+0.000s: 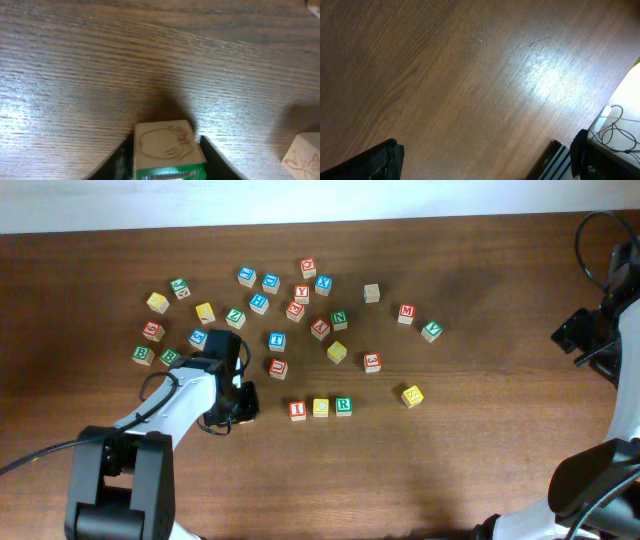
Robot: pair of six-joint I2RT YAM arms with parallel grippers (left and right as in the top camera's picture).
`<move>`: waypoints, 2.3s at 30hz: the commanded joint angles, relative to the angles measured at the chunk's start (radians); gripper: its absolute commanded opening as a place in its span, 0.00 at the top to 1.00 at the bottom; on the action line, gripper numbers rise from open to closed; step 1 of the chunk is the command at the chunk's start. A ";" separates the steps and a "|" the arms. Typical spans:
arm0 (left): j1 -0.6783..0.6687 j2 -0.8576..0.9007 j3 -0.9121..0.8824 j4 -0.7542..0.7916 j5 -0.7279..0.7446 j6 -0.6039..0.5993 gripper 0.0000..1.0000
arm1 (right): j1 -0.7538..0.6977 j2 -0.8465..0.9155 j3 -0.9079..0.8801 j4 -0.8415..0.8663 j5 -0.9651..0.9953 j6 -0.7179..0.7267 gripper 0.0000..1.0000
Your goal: Spell out ICRA
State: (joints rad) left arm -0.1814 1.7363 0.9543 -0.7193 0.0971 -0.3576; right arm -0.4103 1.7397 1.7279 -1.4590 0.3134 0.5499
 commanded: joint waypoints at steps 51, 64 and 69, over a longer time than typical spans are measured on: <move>0.263 -0.113 -0.023 0.002 -0.238 0.029 0.22 | -0.003 -0.010 0.010 0.000 0.004 0.005 0.02; 0.263 0.010 -0.023 0.083 -0.183 0.248 0.39 | -0.003 -0.010 0.010 0.000 0.004 0.005 0.02; 0.263 0.010 -0.023 0.091 -0.183 0.248 0.63 | -0.003 -0.010 0.010 0.000 0.004 0.005 0.02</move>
State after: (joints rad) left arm 0.0799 1.7264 0.9398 -0.6296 -0.0883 -0.1181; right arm -0.4103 1.7397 1.7279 -1.4590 0.3134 0.5495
